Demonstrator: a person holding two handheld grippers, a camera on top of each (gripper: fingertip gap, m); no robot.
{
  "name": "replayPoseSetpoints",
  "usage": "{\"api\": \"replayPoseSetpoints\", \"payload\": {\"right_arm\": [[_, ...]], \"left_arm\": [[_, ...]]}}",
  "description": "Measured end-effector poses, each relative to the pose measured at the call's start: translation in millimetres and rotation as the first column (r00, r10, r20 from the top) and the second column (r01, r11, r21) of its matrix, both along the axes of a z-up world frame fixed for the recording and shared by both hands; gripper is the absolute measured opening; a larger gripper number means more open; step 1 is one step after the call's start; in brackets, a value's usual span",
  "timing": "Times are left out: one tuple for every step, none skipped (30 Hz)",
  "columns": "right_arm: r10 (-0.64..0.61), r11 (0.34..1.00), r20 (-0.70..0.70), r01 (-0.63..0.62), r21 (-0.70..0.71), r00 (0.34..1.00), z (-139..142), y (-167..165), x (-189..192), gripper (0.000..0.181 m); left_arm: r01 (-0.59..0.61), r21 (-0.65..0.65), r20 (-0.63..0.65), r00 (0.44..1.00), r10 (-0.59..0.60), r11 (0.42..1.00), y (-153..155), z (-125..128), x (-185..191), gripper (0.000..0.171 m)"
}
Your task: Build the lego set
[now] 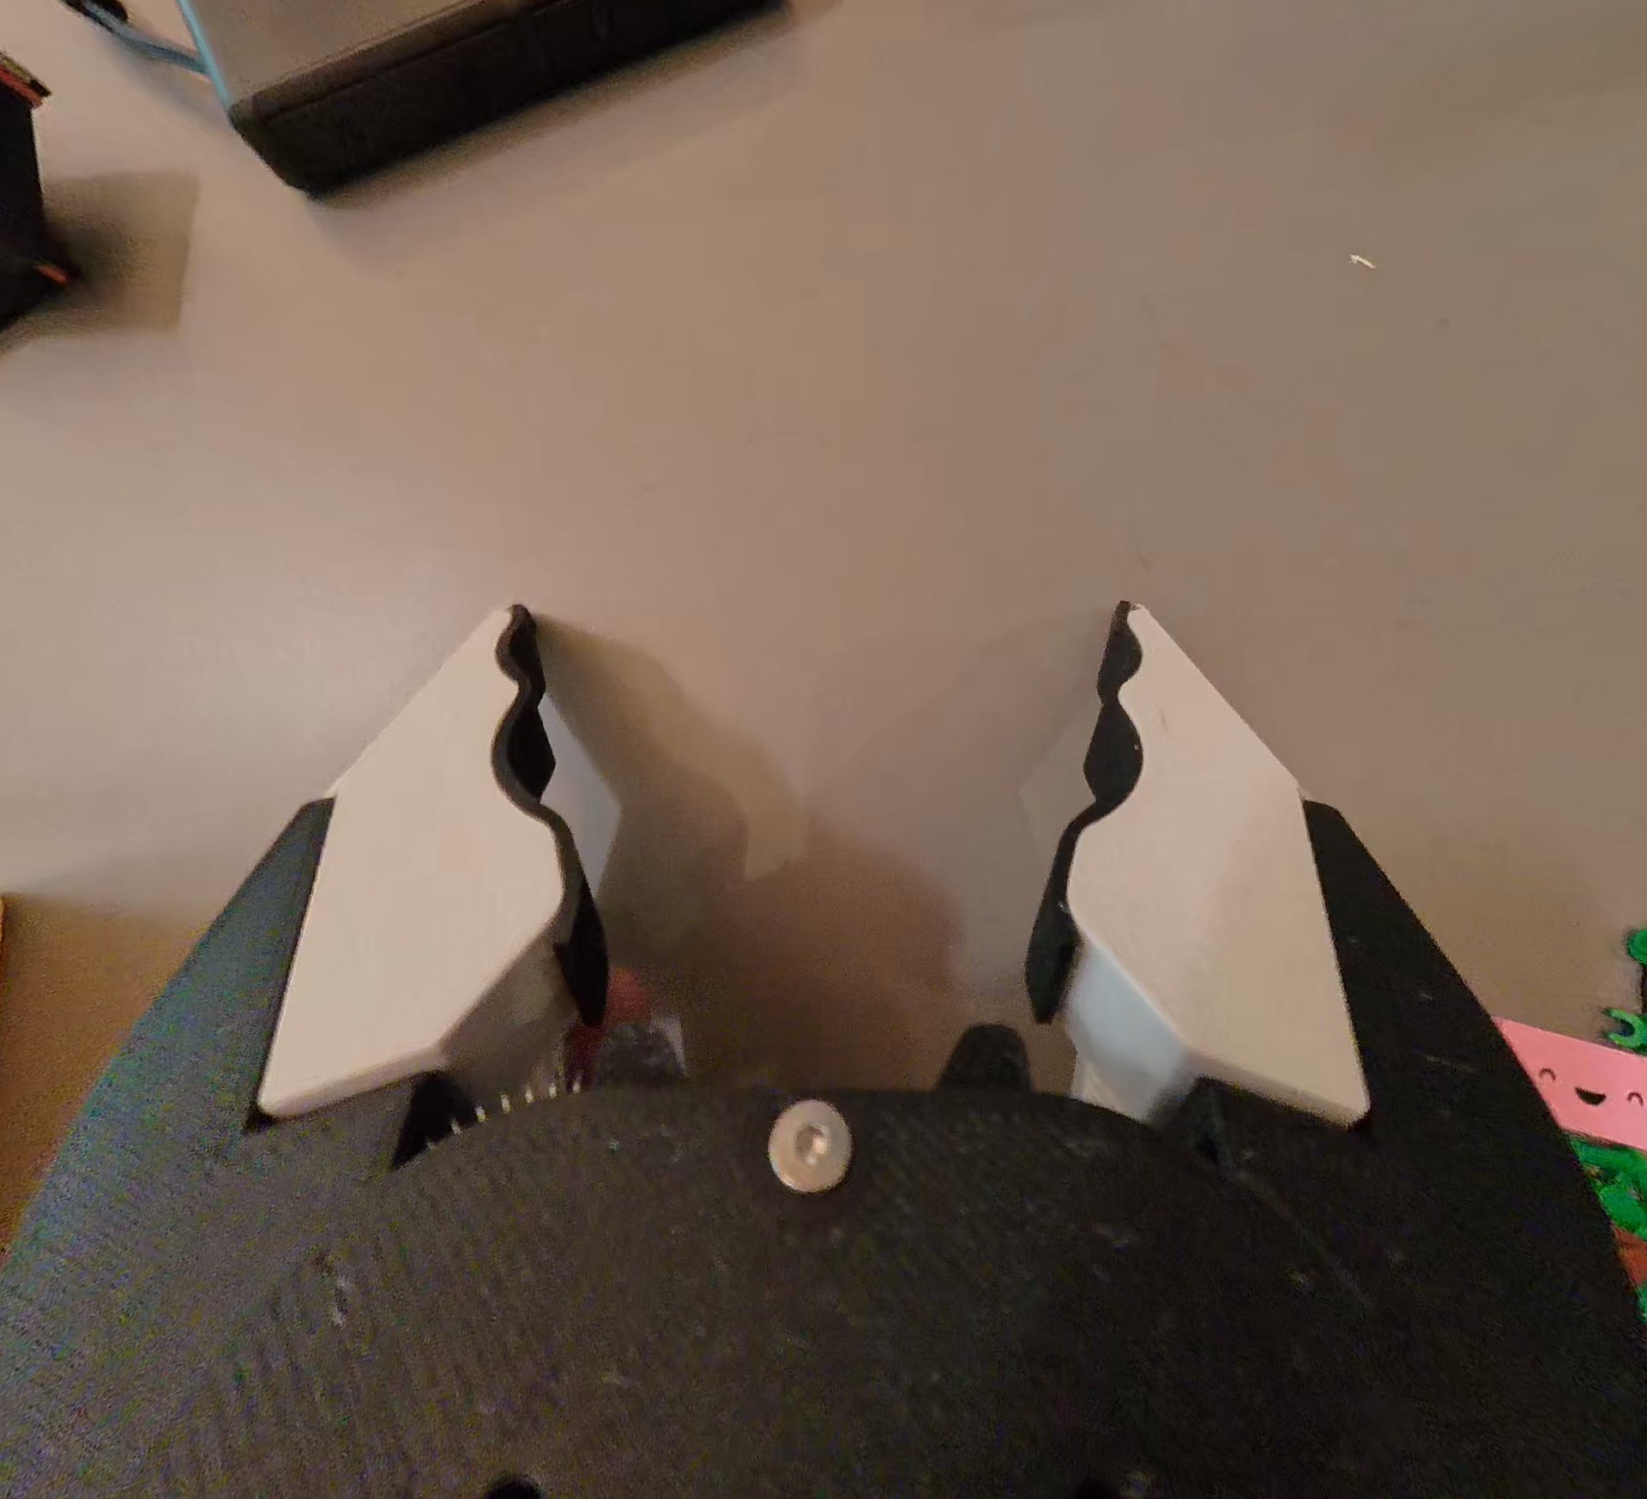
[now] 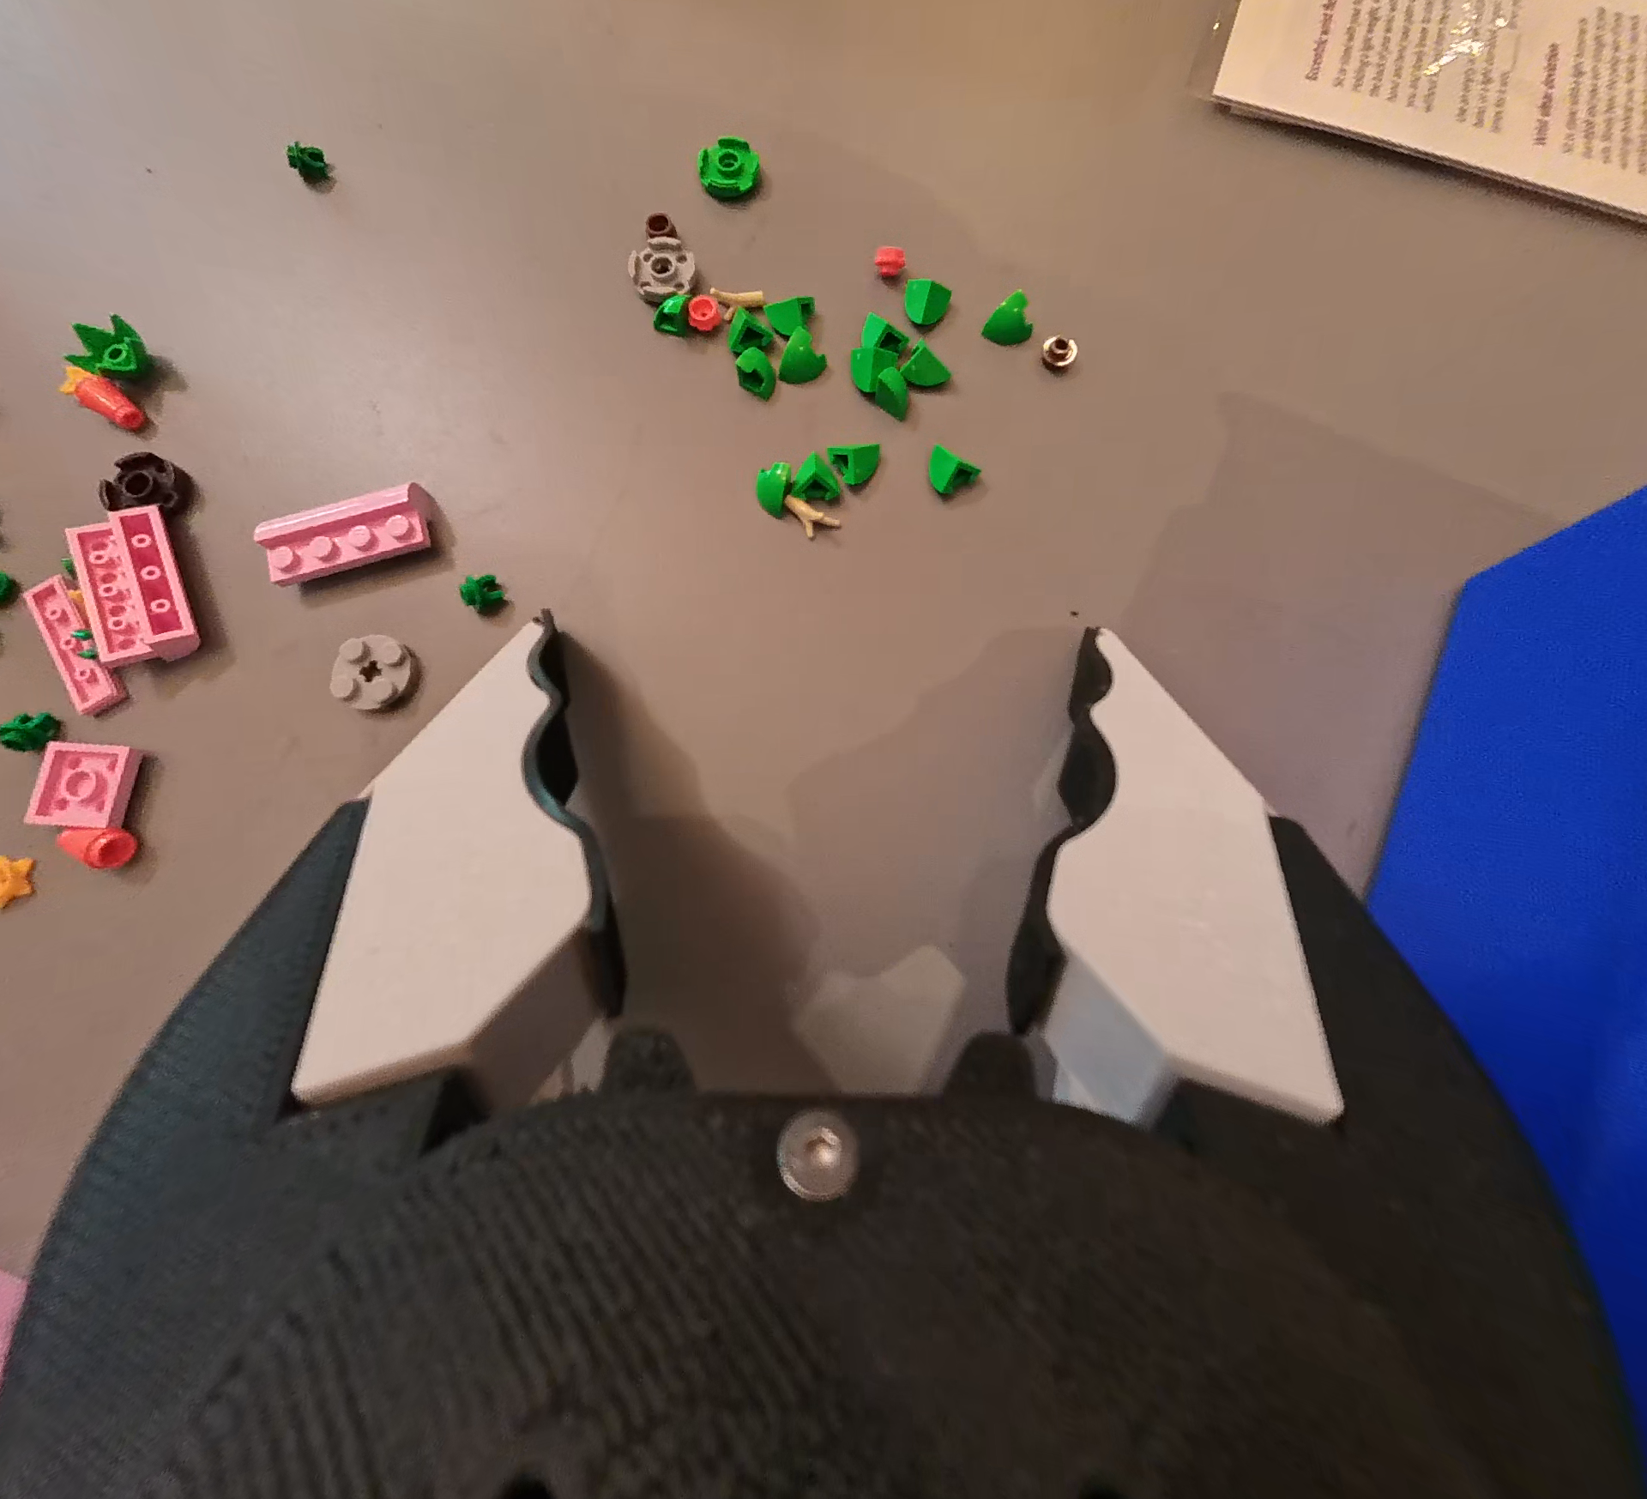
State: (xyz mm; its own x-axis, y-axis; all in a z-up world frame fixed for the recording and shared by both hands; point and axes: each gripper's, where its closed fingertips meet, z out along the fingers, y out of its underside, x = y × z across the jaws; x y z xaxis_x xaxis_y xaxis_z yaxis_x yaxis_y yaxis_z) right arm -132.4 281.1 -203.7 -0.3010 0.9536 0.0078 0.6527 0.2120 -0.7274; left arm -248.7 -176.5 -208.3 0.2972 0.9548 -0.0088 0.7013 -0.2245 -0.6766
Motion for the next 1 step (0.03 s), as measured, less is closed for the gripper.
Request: {"api": "replayPoseSetpoints", "payload": {"right_arm": [[0.000,1.000,0.000,0.000,0.000,1.000,0.0,0.0,0.0,0.112]], "left_arm": [[-0.024,-0.002,0.001,1.000,0.024,1.000,-1.5,-0.3,1.1,0.126]]}}
